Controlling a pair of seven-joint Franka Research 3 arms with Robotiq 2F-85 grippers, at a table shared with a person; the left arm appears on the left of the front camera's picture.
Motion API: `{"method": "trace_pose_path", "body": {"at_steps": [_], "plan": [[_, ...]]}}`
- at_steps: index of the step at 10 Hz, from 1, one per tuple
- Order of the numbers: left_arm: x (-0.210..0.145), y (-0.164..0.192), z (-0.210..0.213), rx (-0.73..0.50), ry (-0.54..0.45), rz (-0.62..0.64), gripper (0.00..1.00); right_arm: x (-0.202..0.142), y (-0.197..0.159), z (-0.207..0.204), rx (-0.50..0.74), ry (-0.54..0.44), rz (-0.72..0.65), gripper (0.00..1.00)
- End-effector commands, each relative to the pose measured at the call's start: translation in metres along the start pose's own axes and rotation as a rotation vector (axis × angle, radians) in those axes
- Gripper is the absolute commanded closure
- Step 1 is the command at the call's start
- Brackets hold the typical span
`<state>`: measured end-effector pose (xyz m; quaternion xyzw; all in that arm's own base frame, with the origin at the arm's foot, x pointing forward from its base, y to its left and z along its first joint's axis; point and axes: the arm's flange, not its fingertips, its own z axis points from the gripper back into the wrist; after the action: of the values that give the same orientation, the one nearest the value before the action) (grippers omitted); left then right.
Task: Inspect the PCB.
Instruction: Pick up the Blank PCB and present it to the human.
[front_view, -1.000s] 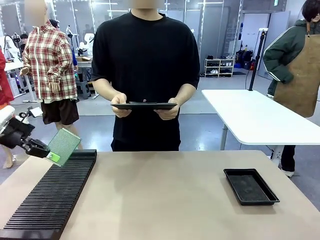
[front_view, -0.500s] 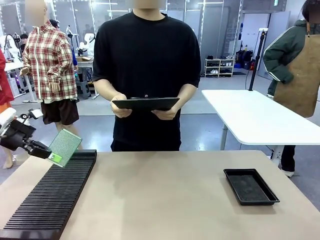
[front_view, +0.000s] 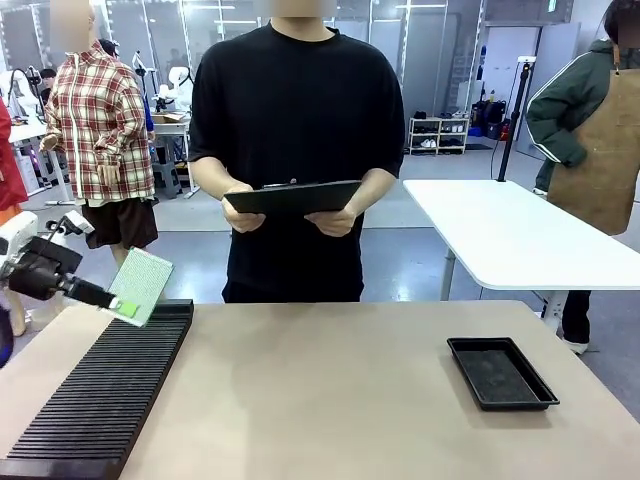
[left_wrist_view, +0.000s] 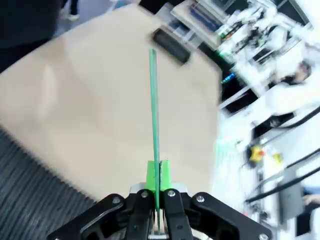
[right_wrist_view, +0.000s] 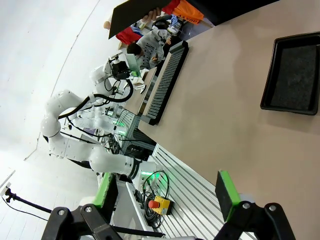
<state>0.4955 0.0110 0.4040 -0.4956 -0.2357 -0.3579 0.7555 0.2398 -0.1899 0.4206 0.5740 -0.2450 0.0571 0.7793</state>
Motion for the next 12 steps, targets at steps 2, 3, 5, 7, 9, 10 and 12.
{"method": "trace_pose_path", "body": {"at_steps": [2, 3, 5, 7, 9, 10, 12], "plan": [[0.027, 0.038, -0.025, -0.264, -0.221, 0.407, 0.97, 0.000, 0.000, 0.002, 0.008, -0.001, 0.018, 0.00], [0.031, 0.047, -0.036, -0.245, -0.243, 0.469, 0.97, 0.000, 0.000, 0.002, 0.008, -0.001, 0.018, 0.00], [0.040, 0.063, -0.053, -0.325, -0.284, 0.599, 0.97, 0.000, 0.000, 0.002, 0.008, -0.001, 0.018, 0.00], [0.040, 0.078, -0.062, -0.312, -0.263, 0.649, 0.97, 0.000, 0.000, 0.002, 0.008, -0.001, 0.018, 0.00], [0.029, 0.072, -0.061, -0.324, -0.256, 0.632, 0.97, 0.000, 0.000, 0.002, 0.008, -0.001, 0.018, 0.00], [0.029, 0.072, -0.061, -0.324, -0.256, 0.632, 0.97, 0.000, 0.000, 0.002, 0.008, -0.001, 0.018, 0.00], [0.029, 0.072, -0.061, -0.324, -0.256, 0.632, 0.97, 0.000, 0.000, 0.002, 0.008, -0.001, 0.018, 0.00]]}}
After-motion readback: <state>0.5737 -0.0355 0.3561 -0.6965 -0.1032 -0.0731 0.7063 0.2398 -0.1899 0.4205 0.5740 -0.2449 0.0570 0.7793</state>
